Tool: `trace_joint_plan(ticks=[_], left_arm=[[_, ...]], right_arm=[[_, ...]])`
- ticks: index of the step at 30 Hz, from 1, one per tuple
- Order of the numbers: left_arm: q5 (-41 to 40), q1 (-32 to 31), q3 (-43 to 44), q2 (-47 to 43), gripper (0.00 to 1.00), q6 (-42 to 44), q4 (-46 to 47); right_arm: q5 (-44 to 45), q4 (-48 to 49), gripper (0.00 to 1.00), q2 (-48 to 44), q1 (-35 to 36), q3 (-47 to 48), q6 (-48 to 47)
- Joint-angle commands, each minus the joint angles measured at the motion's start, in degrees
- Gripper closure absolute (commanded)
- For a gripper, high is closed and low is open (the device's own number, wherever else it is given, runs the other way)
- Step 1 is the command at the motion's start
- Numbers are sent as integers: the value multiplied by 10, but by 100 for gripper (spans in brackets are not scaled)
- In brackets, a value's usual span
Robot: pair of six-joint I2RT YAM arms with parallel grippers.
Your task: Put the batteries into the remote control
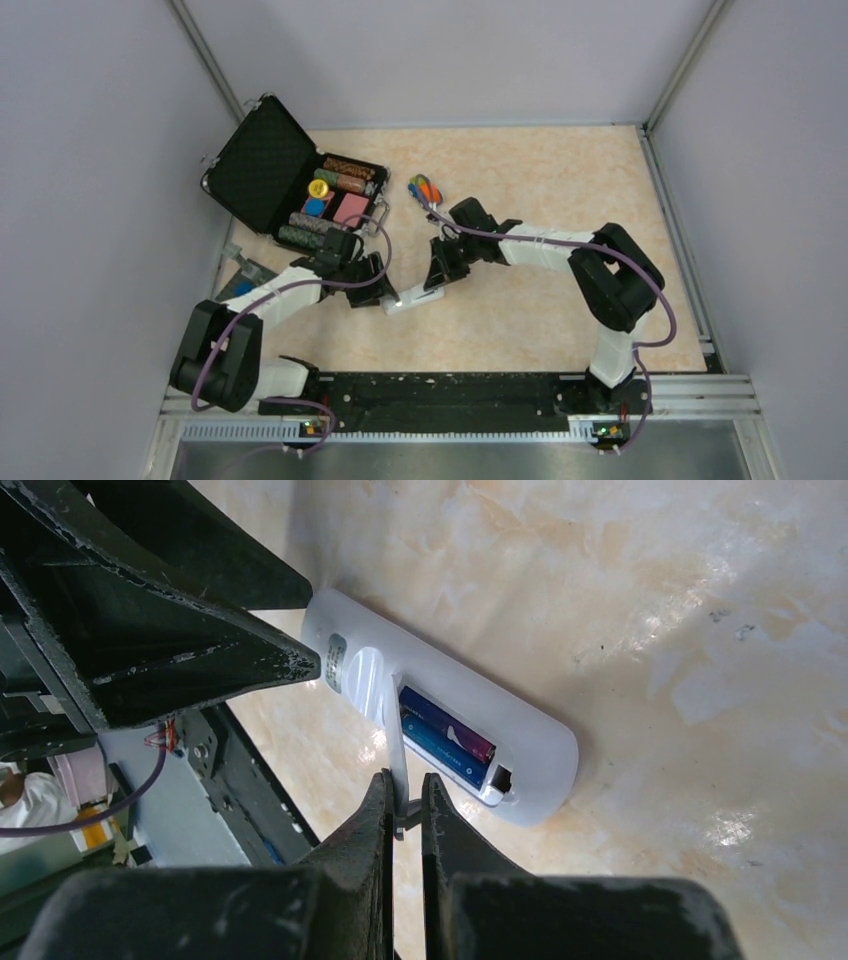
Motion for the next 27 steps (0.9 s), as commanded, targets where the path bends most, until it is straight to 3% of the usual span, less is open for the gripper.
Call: trace_joint_plan(ticks=[1,12,27], left_arm=[[-6,3,23,4,42,13,-1],[-8,3,42,4,43,14,-8],[-7,3,56,-4,44,14,-18]], right_arm=[[17,-4,100,15,-5,29,-24],[-10,-71,100,30,-6,39,-53],[-16,-65,100,49,-7,54,-48]])
